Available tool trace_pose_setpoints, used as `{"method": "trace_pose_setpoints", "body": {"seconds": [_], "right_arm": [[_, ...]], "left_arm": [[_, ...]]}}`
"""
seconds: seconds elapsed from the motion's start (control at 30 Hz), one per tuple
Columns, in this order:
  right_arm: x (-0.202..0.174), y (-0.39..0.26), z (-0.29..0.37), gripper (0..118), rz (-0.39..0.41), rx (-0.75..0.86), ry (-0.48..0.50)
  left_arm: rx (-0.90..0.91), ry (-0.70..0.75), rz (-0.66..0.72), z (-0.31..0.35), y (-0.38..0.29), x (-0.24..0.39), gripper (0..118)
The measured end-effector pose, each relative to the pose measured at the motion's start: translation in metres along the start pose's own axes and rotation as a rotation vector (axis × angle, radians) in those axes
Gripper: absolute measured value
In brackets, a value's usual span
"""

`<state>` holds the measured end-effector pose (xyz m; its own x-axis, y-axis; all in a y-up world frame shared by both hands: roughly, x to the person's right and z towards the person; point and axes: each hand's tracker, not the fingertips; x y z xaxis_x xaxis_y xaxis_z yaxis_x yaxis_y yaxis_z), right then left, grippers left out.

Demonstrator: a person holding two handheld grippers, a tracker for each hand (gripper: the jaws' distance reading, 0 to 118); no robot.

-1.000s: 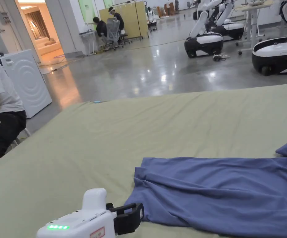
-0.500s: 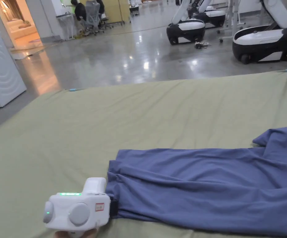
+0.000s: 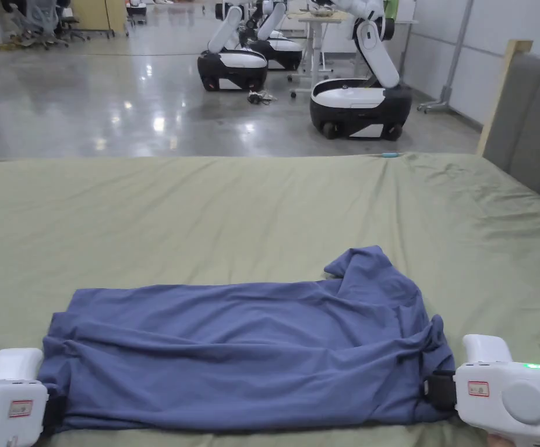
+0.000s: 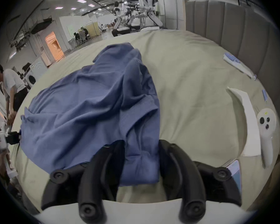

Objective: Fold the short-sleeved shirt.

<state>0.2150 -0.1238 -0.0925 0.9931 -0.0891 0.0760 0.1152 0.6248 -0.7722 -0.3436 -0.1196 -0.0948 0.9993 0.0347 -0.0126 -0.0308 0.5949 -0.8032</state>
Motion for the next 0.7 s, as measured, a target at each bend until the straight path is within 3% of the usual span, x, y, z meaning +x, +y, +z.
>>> {"method": "trace_pose_setpoints", "body": {"seconds": [0.03,0.33,0.43,0.53,0.7], "right_arm": [[-0.002,0.001,0.006,11,0.015,0.004,-0.015],[-0.004,0.001,0.063,8,0.068,0.111,-0.1],[-0.004,-0.018,0.089,8,0.114,0.113,-0.087],[-0.013,-0.049,0.116,8,0.156,0.12,-0.104],[-0.021,-0.103,0.142,8,0.159,0.086,-0.067]], "left_arm": [[-0.002,0.001,-0.005,0.0,0.002,0.001,5],[0.072,-0.079,0.008,0.077,0.004,-0.033,4],[0.12,-0.049,-0.078,0.112,-0.029,-0.027,4],[0.107,-0.09,-0.045,0.141,-0.068,-0.03,4],[0.056,-0.074,0.047,0.156,-0.123,-0.049,4]]}}
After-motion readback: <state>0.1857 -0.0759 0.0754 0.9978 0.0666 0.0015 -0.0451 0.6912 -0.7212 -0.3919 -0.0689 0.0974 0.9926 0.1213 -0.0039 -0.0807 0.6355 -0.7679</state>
